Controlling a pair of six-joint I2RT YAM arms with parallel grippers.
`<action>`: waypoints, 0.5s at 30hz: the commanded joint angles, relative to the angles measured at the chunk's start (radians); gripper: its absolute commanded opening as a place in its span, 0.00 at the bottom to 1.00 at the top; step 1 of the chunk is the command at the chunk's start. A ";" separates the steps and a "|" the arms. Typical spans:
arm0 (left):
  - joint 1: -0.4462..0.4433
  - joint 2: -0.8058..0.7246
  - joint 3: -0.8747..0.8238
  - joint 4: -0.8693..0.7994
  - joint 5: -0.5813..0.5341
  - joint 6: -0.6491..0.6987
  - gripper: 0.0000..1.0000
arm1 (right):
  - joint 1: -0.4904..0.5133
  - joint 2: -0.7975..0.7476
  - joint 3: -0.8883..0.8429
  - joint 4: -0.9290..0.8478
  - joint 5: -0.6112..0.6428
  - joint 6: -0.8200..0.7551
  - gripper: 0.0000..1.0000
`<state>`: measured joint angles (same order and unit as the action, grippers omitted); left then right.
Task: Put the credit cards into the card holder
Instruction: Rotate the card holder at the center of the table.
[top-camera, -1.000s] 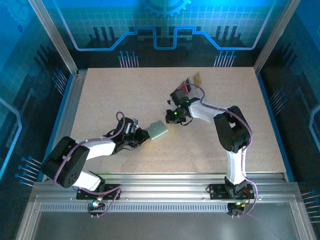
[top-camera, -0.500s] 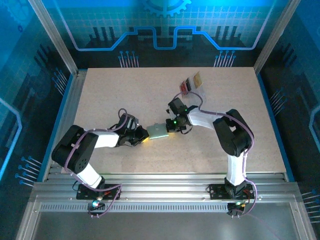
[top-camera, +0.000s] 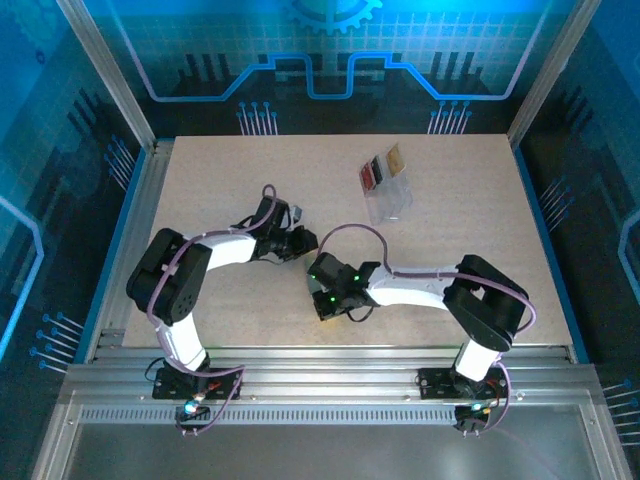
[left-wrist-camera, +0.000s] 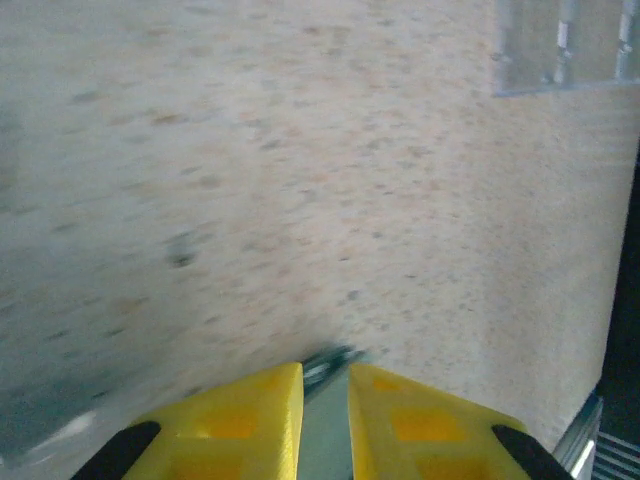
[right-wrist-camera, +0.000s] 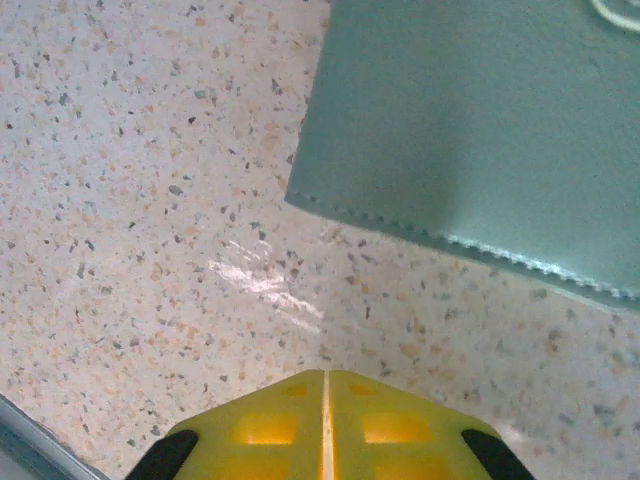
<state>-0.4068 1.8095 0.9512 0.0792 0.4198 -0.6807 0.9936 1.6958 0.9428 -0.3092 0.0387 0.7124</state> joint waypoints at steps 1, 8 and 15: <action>-0.006 0.017 0.030 -0.042 0.051 0.015 0.20 | -0.006 -0.061 -0.014 -0.024 0.126 0.080 0.12; 0.089 -0.200 -0.095 -0.040 -0.003 -0.039 0.27 | -0.010 -0.222 0.008 -0.267 0.319 0.070 0.36; 0.055 -0.290 -0.220 0.043 0.055 -0.100 0.22 | -0.054 -0.088 0.170 -0.289 0.276 -0.070 0.25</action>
<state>-0.3340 1.5063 0.7689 0.0826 0.4316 -0.7395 0.9672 1.5429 1.0584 -0.5587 0.3107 0.7071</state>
